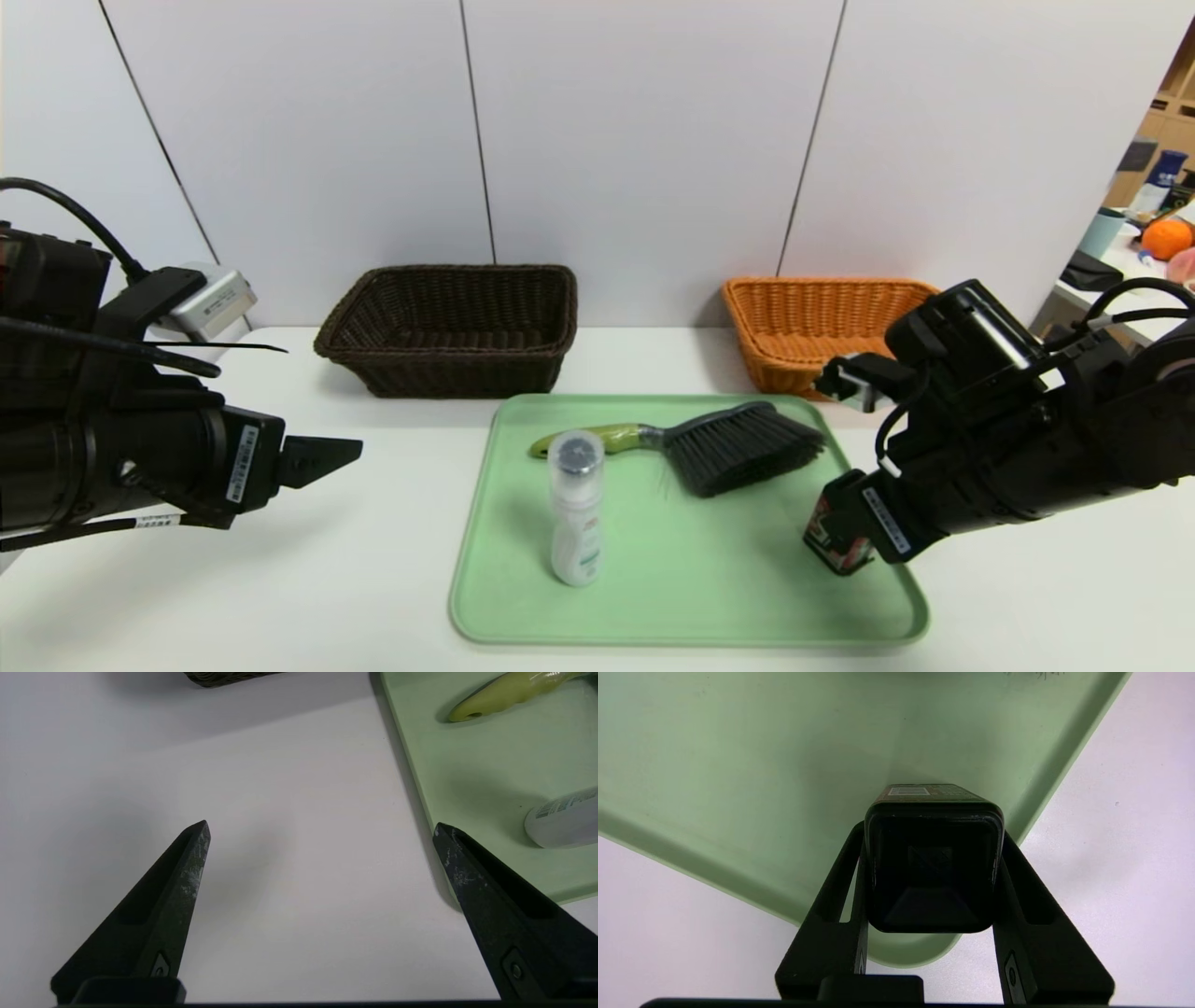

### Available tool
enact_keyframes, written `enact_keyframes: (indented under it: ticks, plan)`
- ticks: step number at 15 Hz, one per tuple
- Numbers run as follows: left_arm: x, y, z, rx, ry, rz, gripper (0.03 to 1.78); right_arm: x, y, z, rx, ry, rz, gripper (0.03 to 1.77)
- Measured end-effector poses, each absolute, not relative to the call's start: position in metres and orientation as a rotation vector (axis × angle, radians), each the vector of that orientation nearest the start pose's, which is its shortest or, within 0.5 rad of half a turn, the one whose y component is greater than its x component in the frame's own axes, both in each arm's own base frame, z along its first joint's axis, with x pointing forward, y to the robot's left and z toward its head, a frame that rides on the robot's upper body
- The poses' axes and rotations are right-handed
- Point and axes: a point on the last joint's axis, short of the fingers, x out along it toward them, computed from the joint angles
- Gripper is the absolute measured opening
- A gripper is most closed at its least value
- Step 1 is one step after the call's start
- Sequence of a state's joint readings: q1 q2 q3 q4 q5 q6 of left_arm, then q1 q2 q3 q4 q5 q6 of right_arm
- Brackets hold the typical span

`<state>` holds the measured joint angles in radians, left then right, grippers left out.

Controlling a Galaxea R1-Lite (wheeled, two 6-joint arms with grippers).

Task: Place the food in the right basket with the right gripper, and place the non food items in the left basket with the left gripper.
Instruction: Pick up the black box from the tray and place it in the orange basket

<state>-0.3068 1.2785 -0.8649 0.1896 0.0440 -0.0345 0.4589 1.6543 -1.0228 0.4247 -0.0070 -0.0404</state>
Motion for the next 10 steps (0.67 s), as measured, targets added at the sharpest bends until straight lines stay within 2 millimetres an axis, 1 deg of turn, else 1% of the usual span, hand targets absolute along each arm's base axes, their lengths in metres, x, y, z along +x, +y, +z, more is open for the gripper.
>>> enact_keyframes:
  ticks: [3, 5, 7, 10]
  plan:
    - [0.18, -0.056, 0.227, 0.072, 0.602, -0.245, 1.69, 0.233, 0.117, 0.174, -0.286, 1.016, 0.438, 0.73]
    - [0.18, -0.056, 0.227, 0.072, 0.605, -0.243, 1.69, 0.232, 0.119, 0.187, -0.27, 0.964, 0.446, 0.73]
    - [0.18, -0.056, 0.226, 0.072, 0.608, -0.242, 1.69, 0.233, 0.12, 0.208, -0.232, 0.886, 0.443, 0.73]
    - [0.18, -0.056, 0.225, 0.055, 0.612, -0.237, 1.69, 0.235, 0.112, 0.247, -0.167, 0.739, 0.413, 0.73]
